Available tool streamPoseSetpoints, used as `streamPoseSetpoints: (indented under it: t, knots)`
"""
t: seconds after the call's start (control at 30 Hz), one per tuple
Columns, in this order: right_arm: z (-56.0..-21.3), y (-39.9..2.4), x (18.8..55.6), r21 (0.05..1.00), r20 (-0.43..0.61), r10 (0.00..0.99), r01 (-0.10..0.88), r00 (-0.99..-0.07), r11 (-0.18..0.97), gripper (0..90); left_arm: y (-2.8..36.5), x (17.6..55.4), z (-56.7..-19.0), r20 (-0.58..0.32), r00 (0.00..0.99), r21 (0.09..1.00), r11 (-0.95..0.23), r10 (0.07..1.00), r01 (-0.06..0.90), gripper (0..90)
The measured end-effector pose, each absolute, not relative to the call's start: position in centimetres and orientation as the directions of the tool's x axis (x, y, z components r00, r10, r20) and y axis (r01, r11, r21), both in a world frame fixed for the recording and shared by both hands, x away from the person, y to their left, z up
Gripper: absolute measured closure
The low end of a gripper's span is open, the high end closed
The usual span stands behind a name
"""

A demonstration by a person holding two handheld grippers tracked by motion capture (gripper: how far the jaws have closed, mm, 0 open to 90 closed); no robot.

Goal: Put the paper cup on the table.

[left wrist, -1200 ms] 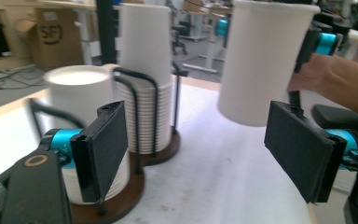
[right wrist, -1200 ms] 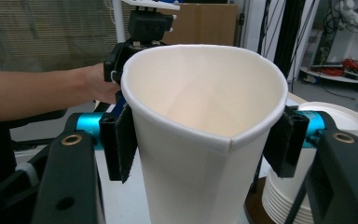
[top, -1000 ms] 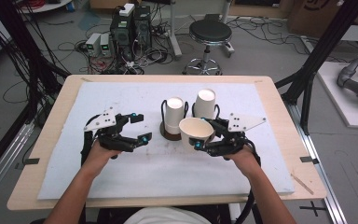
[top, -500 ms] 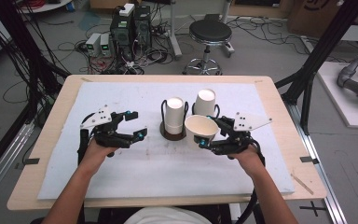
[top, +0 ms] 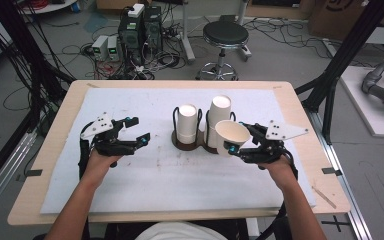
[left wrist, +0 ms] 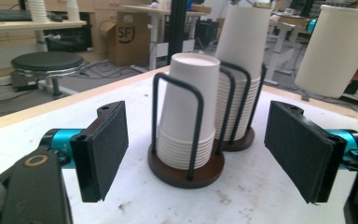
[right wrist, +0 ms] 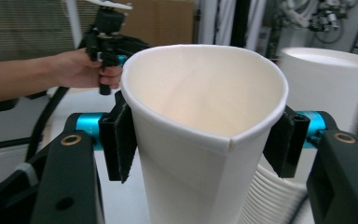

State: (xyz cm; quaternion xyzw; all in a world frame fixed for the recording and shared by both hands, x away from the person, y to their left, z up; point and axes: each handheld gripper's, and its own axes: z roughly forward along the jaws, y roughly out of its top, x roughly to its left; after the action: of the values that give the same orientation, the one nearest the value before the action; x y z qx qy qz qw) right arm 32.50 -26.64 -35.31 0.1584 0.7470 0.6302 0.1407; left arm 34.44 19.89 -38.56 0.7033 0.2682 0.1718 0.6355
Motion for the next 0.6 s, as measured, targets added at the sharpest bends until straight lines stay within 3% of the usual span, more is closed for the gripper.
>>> streamPoseSetpoints:
  t: [0.43, 0.6]
  knots:
    - [-37.4, -31.6, 34.0, 0.985, 0.019, 0.588, 0.117, -0.809, 0.129, 36.9, 20.1, 34.7, -39.1, -0.109, 0.789, 0.983, -0.053, 0.605, 0.176, 21.6]
    - [-39.0, -32.9, 35.1, 0.977, 0.057, 0.666, 0.18, -0.744, 0.118, 36.9, 20.0, 34.7, -39.3, -0.113, 0.791, 0.982, -0.055, 0.601, 0.182, 21.6]
